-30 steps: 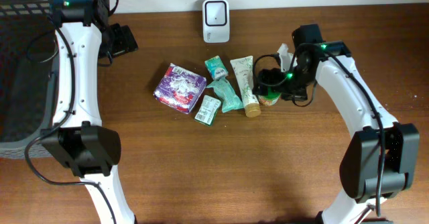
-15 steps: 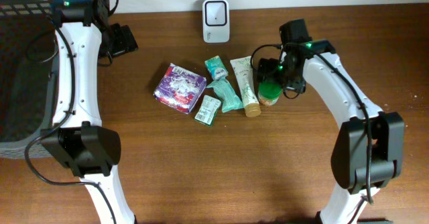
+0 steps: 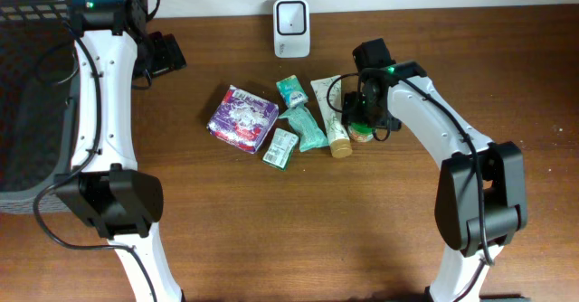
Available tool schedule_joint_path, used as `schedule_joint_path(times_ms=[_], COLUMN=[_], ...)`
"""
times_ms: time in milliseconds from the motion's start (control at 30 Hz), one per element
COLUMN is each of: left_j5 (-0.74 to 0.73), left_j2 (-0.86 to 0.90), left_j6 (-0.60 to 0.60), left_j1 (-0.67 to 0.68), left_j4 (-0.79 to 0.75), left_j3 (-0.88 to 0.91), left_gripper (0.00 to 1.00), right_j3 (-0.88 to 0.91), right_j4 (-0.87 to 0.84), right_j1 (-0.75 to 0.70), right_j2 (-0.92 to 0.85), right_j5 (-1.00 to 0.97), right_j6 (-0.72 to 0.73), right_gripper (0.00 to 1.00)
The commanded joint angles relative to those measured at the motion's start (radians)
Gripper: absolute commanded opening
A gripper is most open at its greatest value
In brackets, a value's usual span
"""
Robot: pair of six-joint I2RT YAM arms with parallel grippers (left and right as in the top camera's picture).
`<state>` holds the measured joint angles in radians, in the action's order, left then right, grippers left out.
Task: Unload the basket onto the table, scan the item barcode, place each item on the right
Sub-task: 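Close the right gripper on the green-lidded jar lid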
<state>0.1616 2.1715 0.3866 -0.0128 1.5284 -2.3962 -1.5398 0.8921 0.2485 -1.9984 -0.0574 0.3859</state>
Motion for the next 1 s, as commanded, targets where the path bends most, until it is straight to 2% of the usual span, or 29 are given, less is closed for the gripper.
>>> schedule_joint_path(times_ms=[0, 33, 100, 167, 233, 300, 400, 567, 633, 767, 800, 867, 967], left_j5=[0.0, 0.0, 0.0, 0.0, 0.0, 0.0, 0.0, 0.0, 0.0, 0.0, 0.0, 0.0, 0.0], left_j2=[0.013, 0.013, 0.013, 0.013, 0.013, 0.013, 0.013, 0.013, 0.013, 0.013, 0.013, 0.013, 0.013], left_j6=[0.013, 0.013, 0.013, 0.013, 0.013, 0.013, 0.013, 0.013, 0.013, 0.013, 0.013, 0.013, 0.013], left_j1=[-0.002, -0.002, -0.002, -0.002, -0.002, -0.002, -0.002, -0.002, -0.002, -0.002, -0.002, -0.002, -0.002], left_j4=[0.002, 0.002, 0.002, 0.002, 0.002, 0.002, 0.002, 0.002, 0.002, 0.002, 0.002, 0.002, 0.002], left_j3=[0.008, 0.008, 0.008, 0.008, 0.008, 0.008, 0.008, 0.008, 0.008, 0.008, 0.008, 0.008, 0.008], left_gripper=[0.99, 0.99, 0.99, 0.99, 0.99, 0.99, 0.99, 0.99, 0.99, 0.99, 0.99, 0.99, 0.99], right_j3=[0.009, 0.008, -0.029, -0.08, -0.16, -0.206, -0.206, -0.154, -0.124, -0.069, -0.068, -0.069, -0.101], right_j4=[0.001, 0.005, 0.039, 0.079, 0.145, 0.19, 0.198, 0.206, 0.169, 0.093, 0.087, 0.067, 0.092], right_j1=[-0.023, -0.035, -0.079, -0.106, -0.121, -0.121, -0.119, -0.118, -0.119, -0.119, -0.119, -0.119, -0.119], right_j2=[-0.007, -0.007, -0.007, -0.005, -0.005, -0.005, -0.005, -0.006, -0.006, -0.006, -0.006, -0.006, -0.006], right_j5=[-0.079, -0.078, -0.043, 0.002, 0.053, 0.085, 0.132, 0.206, 0.195, 0.116, 0.117, 0.117, 0.158], right_j6=[-0.219, -0.251, -0.251, -0.251, -0.27, -0.27, -0.354, -0.694, -0.715, -0.715, -0.691, -0.553, -0.236], right_gripper=[0.79, 0.79, 0.66, 0.64, 0.51, 0.57, 0.54, 0.55, 0.58, 0.6, 0.74, 0.88, 0.92])
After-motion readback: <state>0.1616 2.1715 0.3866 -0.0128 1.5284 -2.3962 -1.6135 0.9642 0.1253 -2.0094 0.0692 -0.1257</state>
